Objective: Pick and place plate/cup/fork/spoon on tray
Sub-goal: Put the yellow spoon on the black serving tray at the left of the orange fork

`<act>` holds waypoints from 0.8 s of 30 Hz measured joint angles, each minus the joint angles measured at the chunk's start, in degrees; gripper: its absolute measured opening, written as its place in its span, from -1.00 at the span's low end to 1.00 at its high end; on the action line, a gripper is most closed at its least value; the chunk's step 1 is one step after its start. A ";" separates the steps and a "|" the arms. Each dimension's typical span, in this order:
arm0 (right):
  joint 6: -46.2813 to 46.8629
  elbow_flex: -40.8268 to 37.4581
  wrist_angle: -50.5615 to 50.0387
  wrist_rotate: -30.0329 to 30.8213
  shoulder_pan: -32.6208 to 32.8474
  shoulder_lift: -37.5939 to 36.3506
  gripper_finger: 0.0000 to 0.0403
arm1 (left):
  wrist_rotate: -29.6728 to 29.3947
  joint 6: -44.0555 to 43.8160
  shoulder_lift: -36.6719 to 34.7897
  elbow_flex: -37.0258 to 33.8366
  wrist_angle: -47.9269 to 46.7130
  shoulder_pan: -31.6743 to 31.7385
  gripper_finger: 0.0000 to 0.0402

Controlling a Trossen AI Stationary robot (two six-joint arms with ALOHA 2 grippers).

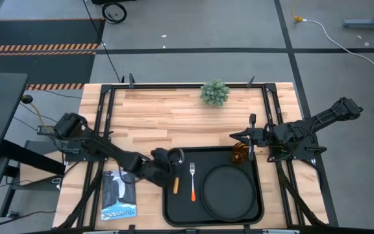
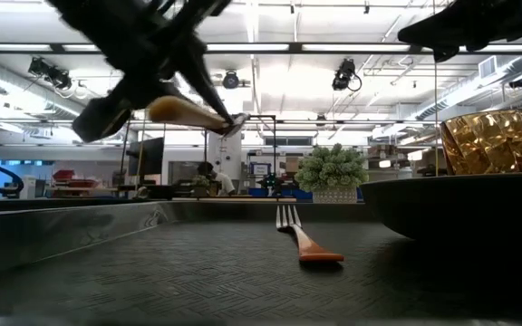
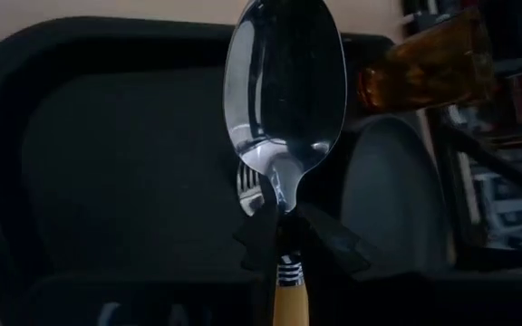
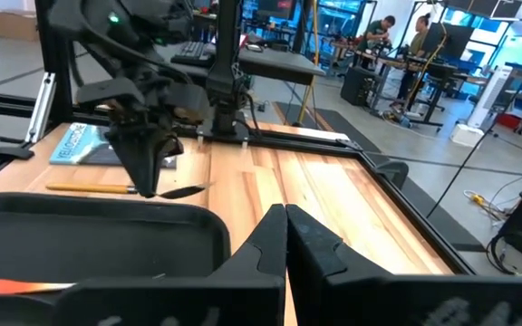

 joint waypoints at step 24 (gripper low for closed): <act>0.26 -0.02 1.15 0.13 2.75 1.61 -0.98 | 6.49 -5.07 23.34 35.33 -37.73 -2.36 -0.79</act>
